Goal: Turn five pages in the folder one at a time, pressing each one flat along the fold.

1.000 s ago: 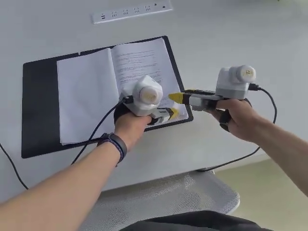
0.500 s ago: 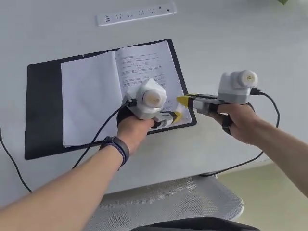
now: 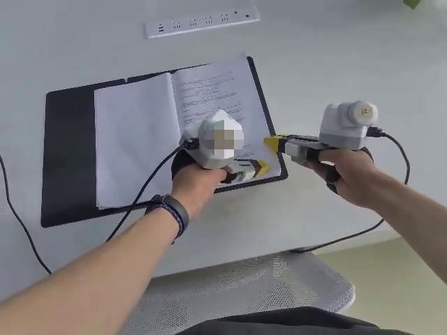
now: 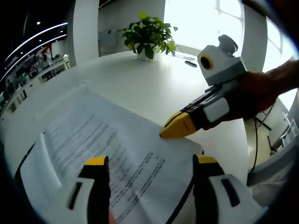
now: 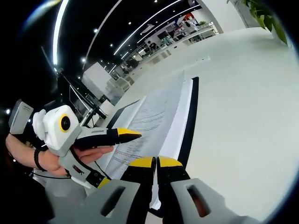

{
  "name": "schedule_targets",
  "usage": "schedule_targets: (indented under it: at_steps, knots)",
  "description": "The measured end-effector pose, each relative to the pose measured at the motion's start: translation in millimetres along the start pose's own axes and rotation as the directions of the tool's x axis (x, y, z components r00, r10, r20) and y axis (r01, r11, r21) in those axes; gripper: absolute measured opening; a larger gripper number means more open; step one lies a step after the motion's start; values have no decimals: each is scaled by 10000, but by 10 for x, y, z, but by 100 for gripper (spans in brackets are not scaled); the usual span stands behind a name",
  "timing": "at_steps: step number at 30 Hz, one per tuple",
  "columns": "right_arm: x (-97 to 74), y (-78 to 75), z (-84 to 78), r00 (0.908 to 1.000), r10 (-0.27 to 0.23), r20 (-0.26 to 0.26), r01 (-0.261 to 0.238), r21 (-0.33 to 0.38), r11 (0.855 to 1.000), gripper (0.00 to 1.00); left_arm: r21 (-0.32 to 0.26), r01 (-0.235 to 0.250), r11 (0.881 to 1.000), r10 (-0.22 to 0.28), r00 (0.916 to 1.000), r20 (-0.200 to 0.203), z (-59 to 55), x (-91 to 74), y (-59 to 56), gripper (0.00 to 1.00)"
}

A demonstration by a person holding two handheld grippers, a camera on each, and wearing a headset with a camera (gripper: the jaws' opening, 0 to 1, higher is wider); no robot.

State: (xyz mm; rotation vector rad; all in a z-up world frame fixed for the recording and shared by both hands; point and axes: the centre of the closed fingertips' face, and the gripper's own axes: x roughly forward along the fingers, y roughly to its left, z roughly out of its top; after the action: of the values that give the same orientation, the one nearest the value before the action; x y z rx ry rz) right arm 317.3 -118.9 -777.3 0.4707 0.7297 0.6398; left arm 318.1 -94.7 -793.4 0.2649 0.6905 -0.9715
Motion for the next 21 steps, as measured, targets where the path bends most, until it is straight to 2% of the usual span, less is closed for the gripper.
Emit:
schedule_targets:
  at_steps: [4, 13, 16, 21]
  knots:
    - [-8, 31, 15, 10000, -30, 43, 30, -24, 10000, 0, -35, -29, 10000, 29, 9999, 131, 5, -39, 21, 74]
    - [-34, 111, 71, 9998, -71, 183, 71, 8, 10000, 0, -90, -156, 9998, 160, 9990, 407, 107, -259, 92, 75]
    - [-51, 126, 94, 9995, -92, 301, 86, 198, 9998, 0, -428, -182, 9989, 212, 9974, 693, 144, -344, 117, 76]
    - [-71, 237, 159, 9981, 152, 604, -170, 299, 9994, 0, -578, -369, 9976, 414, 9960, 795, 114, -488, 210, 77]
